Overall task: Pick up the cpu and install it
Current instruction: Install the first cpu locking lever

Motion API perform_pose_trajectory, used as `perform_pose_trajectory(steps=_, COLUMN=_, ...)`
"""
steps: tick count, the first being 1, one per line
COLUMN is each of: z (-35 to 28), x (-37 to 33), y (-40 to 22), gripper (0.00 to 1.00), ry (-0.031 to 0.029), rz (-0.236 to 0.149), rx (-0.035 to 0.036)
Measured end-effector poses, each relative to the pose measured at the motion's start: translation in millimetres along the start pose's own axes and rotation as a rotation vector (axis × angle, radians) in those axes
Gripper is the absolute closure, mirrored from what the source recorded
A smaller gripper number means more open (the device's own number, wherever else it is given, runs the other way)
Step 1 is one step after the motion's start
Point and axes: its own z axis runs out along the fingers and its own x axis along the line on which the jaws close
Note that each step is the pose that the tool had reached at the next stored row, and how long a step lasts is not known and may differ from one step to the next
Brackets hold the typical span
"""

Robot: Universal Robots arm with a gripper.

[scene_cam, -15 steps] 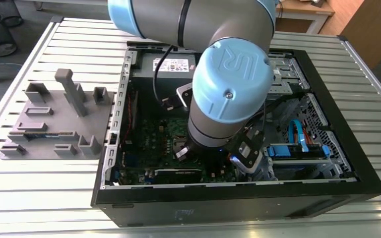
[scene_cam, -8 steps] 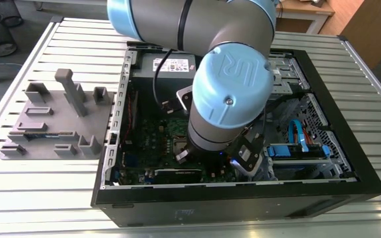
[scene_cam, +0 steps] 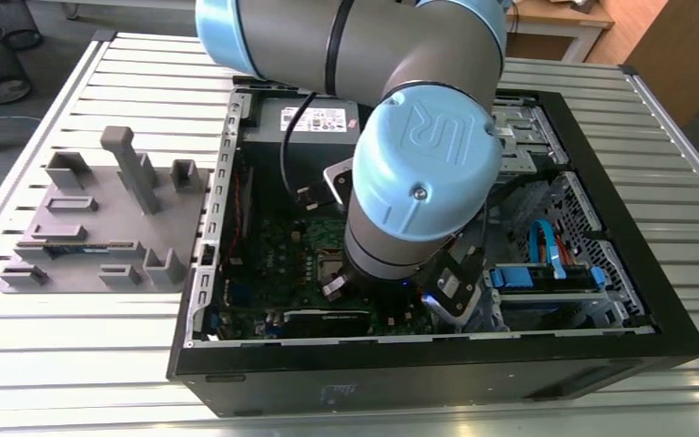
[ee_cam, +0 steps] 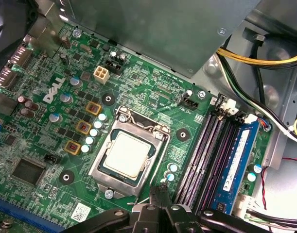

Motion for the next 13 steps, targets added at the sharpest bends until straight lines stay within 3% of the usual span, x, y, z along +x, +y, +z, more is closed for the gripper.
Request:
perform_pose_trajectory(steps=6, z=-0.5, x=0.0, y=0.1, gripper=0.89, ry=0.0000, rz=0.000, rx=0.0000)
perform_pose_trajectory(steps=13, z=-18.1, x=-2.2, y=3.6, gripper=0.89, ry=-0.0001, rz=0.000, rx=-0.0001)
